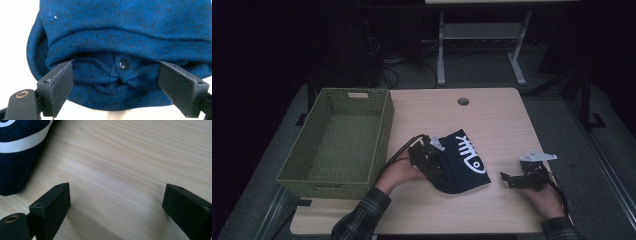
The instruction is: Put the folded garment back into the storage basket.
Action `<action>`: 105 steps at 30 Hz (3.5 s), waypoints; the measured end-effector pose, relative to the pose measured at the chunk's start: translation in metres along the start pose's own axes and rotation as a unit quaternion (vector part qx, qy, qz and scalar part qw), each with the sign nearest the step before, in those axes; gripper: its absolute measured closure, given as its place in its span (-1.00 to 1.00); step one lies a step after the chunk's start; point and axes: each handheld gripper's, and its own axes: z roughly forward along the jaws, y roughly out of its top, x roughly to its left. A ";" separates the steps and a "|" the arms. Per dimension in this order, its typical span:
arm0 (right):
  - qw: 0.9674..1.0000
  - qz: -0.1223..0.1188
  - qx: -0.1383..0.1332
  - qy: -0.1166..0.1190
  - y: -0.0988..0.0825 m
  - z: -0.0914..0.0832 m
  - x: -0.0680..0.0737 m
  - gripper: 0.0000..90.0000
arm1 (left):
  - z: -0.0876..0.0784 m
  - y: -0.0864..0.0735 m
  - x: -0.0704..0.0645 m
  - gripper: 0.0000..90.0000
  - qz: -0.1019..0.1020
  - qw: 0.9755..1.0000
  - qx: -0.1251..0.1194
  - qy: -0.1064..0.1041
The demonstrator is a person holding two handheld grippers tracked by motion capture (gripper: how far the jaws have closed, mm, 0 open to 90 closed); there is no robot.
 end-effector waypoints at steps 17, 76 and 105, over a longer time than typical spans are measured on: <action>1.000 0.001 -0.001 -0.003 0.000 0.000 0.000 -0.83 | 0.019 0.003 0.004 -0.62 -0.002 0.998 0.057 -0.019; 1.000 0.005 0.001 -0.005 0.000 0.000 -0.001 -0.83 | -0.091 0.033 0.026 0.65 -0.056 0.993 -0.077 -0.068; 1.000 0.005 0.001 -0.005 0.000 0.000 -0.001 -0.83 | -0.198 0.004 0.064 0.64 -0.095 0.991 -0.098 -0.004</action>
